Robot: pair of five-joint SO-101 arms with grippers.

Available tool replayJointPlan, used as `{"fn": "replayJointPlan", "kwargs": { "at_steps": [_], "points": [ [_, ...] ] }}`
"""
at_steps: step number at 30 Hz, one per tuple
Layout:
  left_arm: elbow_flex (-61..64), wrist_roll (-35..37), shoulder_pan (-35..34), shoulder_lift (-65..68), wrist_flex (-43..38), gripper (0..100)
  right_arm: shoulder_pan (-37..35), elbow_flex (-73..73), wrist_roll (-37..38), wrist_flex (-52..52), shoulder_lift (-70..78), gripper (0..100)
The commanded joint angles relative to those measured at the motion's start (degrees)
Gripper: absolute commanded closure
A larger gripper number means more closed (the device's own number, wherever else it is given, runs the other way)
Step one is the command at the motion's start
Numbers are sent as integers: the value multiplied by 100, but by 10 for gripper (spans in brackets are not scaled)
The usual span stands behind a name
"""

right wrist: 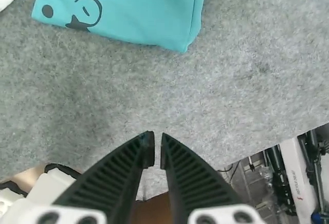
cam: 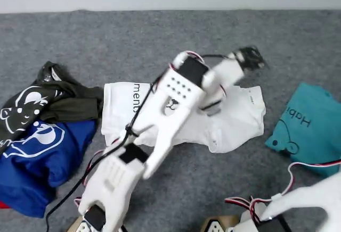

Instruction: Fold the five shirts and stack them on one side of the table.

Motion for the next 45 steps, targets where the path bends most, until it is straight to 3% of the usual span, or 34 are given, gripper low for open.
{"fn": "replayJointPlan", "kwargs": {
  "at_steps": [1,11,21,31,35,39,45],
  "points": [
    [945,-35,545,-985,141,826,-57,-35,220,215,-180,958],
    [1604,-53,782,-607,-149,826,-48,-35,404,207,-171,958],
    [1534,-18,721,0,-1574,826,-57,-35,404,198,-171,958],
    [-778,70,9,941,-1688,827,-57,-35,387,127,-171,958],
    [-1604,70,-149,1213,-985,827,-110,-35,378,180,-171,958],
    [-2369,105,-176,1275,79,827,-637,-35,299,189,-171,958],
    [-2492,352,-879,826,167,911,-2554,-35,-255,171,-163,958]
  ]
}}
